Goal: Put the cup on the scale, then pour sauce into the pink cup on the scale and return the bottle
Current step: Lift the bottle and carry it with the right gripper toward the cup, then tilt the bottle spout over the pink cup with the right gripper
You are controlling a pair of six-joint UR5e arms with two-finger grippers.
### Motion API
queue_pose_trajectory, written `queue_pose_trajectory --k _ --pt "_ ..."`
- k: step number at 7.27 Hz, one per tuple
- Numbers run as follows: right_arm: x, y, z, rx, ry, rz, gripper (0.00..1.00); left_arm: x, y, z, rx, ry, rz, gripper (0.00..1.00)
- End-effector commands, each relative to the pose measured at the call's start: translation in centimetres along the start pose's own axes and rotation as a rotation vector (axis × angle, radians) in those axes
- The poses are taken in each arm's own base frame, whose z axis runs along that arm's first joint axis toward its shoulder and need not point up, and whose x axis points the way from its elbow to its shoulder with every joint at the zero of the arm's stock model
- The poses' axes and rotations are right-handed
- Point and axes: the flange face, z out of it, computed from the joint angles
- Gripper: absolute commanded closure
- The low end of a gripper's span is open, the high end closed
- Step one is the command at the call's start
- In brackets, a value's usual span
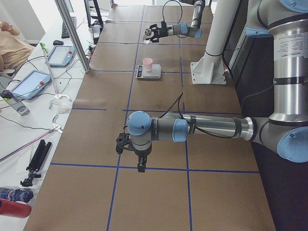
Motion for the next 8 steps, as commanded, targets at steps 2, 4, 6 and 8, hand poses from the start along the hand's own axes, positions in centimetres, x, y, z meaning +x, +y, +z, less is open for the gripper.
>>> queue_pose_trajectory --k 2,4,6,8 --pt "-6.5 -4.6 0.9 -0.07 0.073 -0.298 1.0 -0.2 0.2 0.1 -0.004 0.0 -0.006 0.0" --pt "-7.2 -3.1 1.4 -0.096 0.119 -0.449 1.0 -0.4 0.7 0.5 -0.012 0.0 -0.012 0.0" --pt "-7.7 -3.1 1.6 -0.098 0.153 -0.612 1.0 -0.5 0.8 0.5 -0.013 -0.001 -0.014 0.0" --pt "-9.0 -2.5 2.3 -0.091 0.195 -0.742 1.0 -0.8 1.4 0.8 -0.02 0.001 -0.019 0.0"
